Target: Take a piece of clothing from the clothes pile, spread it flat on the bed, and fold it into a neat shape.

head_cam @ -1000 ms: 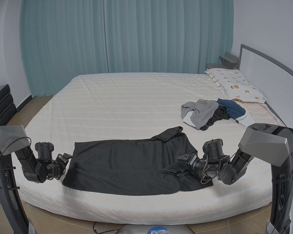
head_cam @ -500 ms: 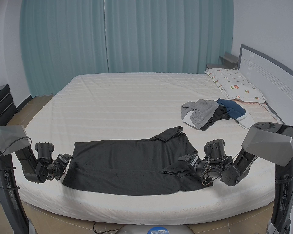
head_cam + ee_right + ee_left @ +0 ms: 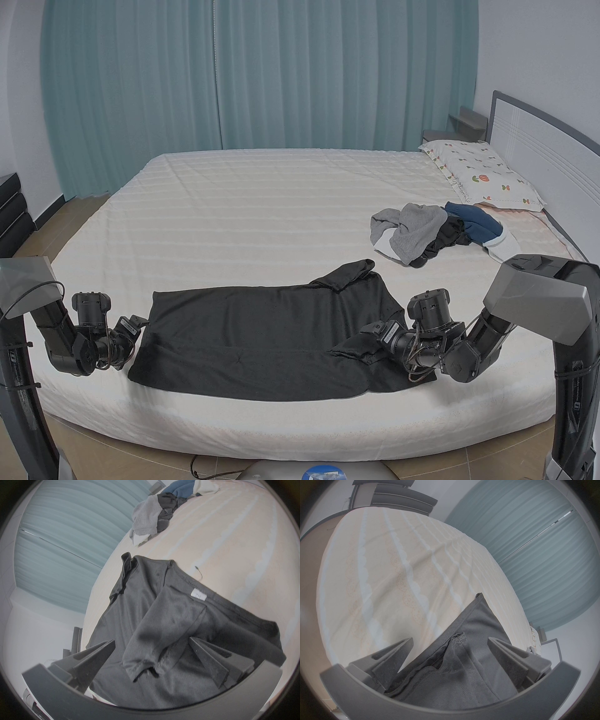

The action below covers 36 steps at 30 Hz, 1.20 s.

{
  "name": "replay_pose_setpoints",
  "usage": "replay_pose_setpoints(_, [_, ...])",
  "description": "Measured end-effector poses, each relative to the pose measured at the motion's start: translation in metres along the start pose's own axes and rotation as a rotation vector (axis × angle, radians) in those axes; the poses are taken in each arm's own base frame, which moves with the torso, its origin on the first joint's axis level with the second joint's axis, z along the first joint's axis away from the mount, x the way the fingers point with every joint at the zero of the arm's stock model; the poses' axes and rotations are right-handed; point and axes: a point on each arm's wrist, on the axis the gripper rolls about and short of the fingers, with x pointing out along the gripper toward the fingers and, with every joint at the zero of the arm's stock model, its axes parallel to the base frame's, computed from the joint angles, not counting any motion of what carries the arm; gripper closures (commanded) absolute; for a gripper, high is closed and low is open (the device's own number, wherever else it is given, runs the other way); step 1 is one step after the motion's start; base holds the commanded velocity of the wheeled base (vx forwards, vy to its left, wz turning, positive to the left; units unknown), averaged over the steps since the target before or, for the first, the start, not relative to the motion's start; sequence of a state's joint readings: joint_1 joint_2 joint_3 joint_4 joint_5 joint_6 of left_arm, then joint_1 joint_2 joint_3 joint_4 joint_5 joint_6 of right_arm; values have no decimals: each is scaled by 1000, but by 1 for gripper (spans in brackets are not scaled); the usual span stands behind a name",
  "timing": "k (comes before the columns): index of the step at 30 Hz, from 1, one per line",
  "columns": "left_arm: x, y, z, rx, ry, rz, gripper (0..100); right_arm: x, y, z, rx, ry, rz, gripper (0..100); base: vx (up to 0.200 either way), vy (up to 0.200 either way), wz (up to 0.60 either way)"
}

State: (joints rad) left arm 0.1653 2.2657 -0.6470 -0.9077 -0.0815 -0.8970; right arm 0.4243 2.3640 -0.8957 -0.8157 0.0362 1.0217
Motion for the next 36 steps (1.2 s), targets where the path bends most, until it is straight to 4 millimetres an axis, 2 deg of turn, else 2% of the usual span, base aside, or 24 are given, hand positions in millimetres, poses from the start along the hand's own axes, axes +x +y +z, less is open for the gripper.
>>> replay_pose_setpoints(2, [0, 0, 0, 0, 0, 0, 0, 4, 1, 1, -1, -23, -12, 0, 0, 0, 0])
replay_pose_setpoints(3, [0, 0, 0, 0, 0, 0, 0, 6, 2, 2, -2, -30, -14, 100, 0, 0, 0])
replay_pose_setpoints(17, [0, 0, 0, 0, 0, 0, 0, 6, 2, 2, 1, -40, -15, 100, 0, 0, 0])
replay_pose_setpoints(28, [0, 0, -1, 2, 2, 0, 0, -13, 9, 2, 0, -31, 1, 100, 0, 0, 0])
replay_pose_setpoints(36, [1, 0, -1, 2, 2, 0, 0, -35, 13, -10, -33, -1, 5, 100, 0, 0, 0])
